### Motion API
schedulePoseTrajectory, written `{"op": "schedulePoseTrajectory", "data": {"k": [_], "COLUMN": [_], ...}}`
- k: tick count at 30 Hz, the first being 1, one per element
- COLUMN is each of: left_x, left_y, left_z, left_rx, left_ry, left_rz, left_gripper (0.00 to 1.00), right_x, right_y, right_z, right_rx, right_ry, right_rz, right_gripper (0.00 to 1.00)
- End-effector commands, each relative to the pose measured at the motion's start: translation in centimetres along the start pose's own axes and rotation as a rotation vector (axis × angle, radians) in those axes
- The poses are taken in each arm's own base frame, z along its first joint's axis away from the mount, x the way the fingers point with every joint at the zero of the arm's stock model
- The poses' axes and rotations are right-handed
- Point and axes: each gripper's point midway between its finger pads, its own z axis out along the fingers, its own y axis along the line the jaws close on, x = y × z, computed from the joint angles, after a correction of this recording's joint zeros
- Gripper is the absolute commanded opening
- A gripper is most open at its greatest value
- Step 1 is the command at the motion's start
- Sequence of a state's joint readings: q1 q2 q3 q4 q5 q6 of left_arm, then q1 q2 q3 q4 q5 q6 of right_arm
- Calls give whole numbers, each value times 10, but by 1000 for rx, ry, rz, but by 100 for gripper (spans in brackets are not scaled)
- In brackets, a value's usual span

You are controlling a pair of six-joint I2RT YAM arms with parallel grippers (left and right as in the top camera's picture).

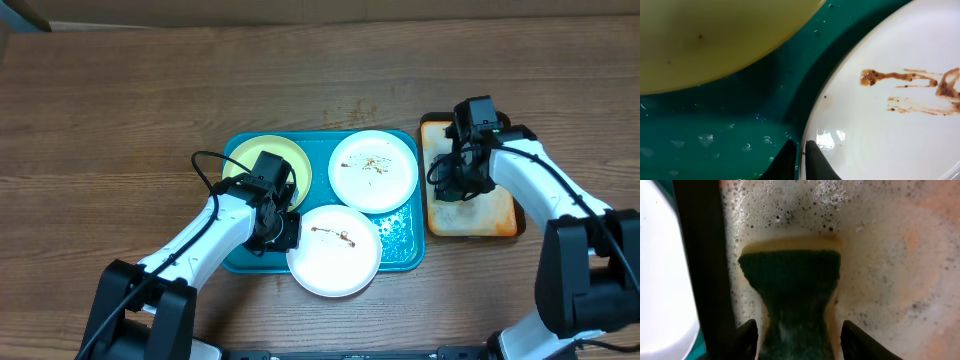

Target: Clean dirty plates on tray and stack at the side

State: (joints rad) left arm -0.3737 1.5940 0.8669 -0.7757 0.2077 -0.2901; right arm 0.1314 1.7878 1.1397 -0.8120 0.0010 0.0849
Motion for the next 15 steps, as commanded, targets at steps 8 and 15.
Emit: {"op": "schedulePoseTrajectory", "data": {"k": [8,15], "left_x": [-7,-7], "left_y": [-3,-3], "left_z": [-2,-2], "left_rx": [-1,-1], "left_ry": [-14,-14], "left_rz": [-5,-4], "left_gripper": [13,14], "right_x": [-6,2], "right_y": [-1,-2], "right_z": [4,10], "right_rx": [2,4], "right_ry": [-24,-9], "right_rz": [22,22], "right_gripper": [46,35]}}
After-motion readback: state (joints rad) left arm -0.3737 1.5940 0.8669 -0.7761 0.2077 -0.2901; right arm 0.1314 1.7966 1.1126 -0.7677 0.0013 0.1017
